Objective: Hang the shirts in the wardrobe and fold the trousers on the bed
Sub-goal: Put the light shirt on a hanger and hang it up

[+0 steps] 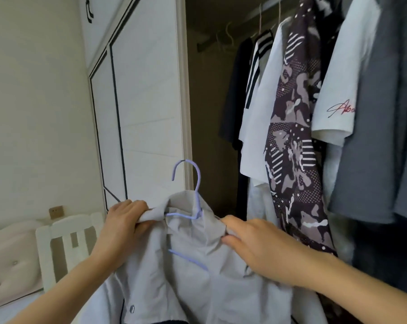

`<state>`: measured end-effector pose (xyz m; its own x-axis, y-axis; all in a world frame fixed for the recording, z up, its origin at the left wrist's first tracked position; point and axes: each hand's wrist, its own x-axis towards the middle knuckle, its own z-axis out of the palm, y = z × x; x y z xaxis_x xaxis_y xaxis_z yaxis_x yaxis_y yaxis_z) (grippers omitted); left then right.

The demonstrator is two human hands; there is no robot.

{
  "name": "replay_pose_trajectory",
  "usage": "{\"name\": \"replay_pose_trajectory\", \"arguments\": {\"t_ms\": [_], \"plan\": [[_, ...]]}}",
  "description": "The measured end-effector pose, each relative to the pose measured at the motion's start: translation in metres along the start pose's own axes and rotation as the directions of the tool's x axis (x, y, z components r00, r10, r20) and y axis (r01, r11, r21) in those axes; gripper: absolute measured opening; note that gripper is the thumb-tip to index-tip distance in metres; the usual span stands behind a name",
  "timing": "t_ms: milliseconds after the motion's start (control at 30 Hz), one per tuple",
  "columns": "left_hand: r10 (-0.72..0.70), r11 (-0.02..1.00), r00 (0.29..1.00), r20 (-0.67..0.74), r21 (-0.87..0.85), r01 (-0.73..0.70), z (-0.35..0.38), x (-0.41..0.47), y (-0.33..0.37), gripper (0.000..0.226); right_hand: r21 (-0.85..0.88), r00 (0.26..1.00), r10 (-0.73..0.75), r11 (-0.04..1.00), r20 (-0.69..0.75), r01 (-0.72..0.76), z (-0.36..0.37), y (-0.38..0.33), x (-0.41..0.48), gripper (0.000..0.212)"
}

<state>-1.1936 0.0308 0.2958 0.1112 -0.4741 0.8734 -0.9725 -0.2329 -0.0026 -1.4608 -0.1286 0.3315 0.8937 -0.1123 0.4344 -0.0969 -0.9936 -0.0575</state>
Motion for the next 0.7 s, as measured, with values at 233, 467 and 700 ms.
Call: {"name": "replay_pose_trajectory", "arguments": {"t_ms": [233,467,700], "plan": [[-0.208,0.96,0.978,0.025,-0.184,0.209,0.027,0.056,0.028,0.027,0.222,0.998,-0.015,0.975,-0.066,0.029,-0.063,0.007,0.017,0.028],[-0.202,0.942,0.979,-0.002,-0.275,0.193,0.039,0.126,0.054,0.018,0.191,0.978,0.084,0.98,-0.192,-0.047,-0.131,0.025,0.031,0.037],[-0.316,0.852,0.948,0.03,-0.431,0.298,0.054,0.167,0.07,0.02,0.107,0.976,0.123,0.989,-0.182,-0.104,-0.183,0.013,0.042,0.046]]}}
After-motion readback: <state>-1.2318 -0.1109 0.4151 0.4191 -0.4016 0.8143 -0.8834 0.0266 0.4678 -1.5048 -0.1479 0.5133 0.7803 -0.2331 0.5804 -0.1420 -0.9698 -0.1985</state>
